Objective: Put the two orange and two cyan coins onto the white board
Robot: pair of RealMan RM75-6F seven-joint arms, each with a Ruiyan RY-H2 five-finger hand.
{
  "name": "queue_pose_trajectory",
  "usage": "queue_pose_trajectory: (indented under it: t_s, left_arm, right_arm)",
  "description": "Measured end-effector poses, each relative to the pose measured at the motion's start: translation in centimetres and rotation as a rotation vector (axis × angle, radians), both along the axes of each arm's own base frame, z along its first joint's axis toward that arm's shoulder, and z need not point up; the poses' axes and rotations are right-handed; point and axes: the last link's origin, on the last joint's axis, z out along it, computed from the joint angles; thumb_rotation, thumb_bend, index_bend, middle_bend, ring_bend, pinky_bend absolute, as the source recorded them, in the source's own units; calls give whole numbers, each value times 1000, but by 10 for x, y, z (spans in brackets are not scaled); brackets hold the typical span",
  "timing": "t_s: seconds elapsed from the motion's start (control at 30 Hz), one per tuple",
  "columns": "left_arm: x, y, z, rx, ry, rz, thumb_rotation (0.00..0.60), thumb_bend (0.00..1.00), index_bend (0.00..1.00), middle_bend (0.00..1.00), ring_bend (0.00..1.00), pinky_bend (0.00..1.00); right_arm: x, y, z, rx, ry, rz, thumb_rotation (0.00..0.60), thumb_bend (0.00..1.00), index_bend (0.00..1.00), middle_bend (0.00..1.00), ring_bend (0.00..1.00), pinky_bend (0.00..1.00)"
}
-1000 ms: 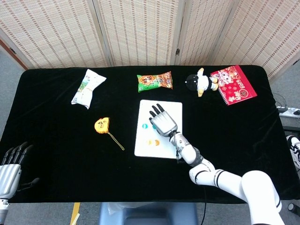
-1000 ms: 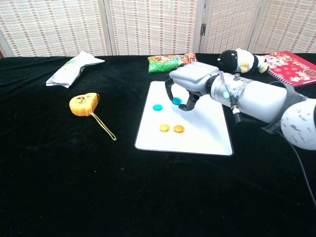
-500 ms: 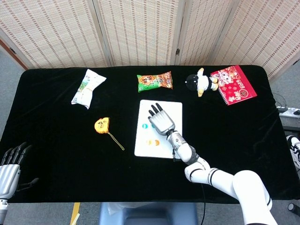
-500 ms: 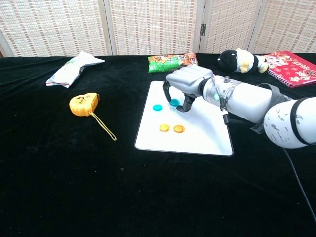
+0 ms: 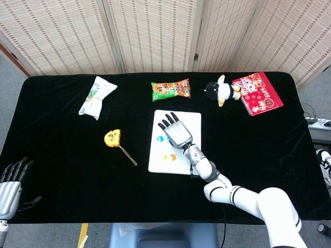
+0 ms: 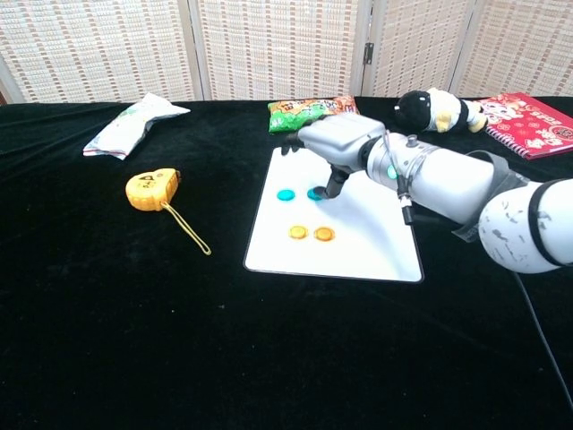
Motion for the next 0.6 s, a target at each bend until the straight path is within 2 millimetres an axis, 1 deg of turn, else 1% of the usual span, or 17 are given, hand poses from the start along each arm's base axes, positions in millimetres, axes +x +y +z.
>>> queue_pose_trajectory:
  t_s: [0.13, 0.23, 0.33, 0.43, 0.5, 0.6]
  left_arm:
    - [1, 2, 2, 9, -3, -5, 600, 73, 0, 0, 59, 0]
    - [2, 3, 2, 10, -5, -11, 600, 73, 0, 0, 58, 0]
    - [4, 7, 1, 11, -7, -20, 600, 73, 0, 0, 58, 0]
    - [8, 10, 0, 12, -7, -32, 600, 72, 0, 0, 58, 0]
    - [10, 12, -1, 12, -4, -40, 600, 73, 0, 0, 58, 0]
    - [14, 16, -3, 12, 3, -53, 600, 73, 0, 0, 59, 0]
  right_arm:
    - [-7, -1, 26, -48, -48, -2, 600, 303, 133, 132, 19, 0]
    - [-19, 3, 49, -84, -66, -4, 600, 303, 136, 132, 38, 0]
    - [-37, 14, 75, -121, -71, -11, 600, 303, 138, 132, 53, 0]
    - [-61, 31, 104, -158, -72, -32, 600, 303, 138, 132, 58, 0]
    - [-79, 47, 126, -184, -75, -53, 600, 303, 138, 131, 70, 0]
    - [-107, 73, 156, -227, -92, -86, 600, 303, 138, 130, 89, 36]
